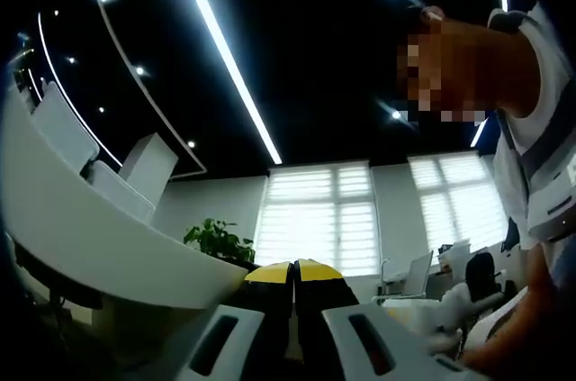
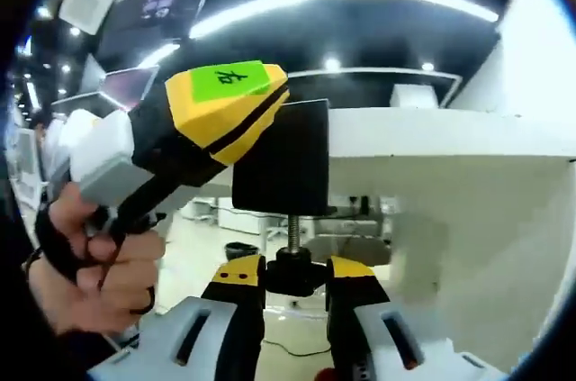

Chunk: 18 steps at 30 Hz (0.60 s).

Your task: Clamp the fixed fixture on the desktop, loosen the retaining clip, secure it to the edge of the desk, and tighten the retaining clip.

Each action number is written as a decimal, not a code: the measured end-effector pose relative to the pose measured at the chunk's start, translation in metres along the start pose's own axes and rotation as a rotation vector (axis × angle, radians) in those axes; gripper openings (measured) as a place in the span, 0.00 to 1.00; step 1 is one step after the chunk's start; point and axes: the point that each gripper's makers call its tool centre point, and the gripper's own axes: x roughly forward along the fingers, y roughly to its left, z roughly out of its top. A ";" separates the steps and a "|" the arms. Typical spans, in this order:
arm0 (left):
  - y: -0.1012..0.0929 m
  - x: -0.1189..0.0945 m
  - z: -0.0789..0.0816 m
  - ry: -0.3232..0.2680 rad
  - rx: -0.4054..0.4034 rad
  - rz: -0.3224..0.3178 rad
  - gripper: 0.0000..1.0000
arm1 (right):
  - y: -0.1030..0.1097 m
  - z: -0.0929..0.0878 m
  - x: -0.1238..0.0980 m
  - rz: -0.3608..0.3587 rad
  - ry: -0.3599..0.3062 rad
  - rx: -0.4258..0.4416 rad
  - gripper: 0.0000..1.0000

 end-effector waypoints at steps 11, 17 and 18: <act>0.004 -0.006 0.009 -0.040 -0.034 0.004 0.02 | 0.003 -0.007 0.008 0.429 0.007 0.203 0.26; 0.005 -0.006 0.009 -0.043 -0.033 0.003 0.02 | 0.006 -0.006 0.005 0.435 0.001 0.198 0.26; 0.005 -0.006 0.009 -0.042 -0.034 0.003 0.02 | 0.006 -0.006 0.005 0.430 -0.001 0.195 0.26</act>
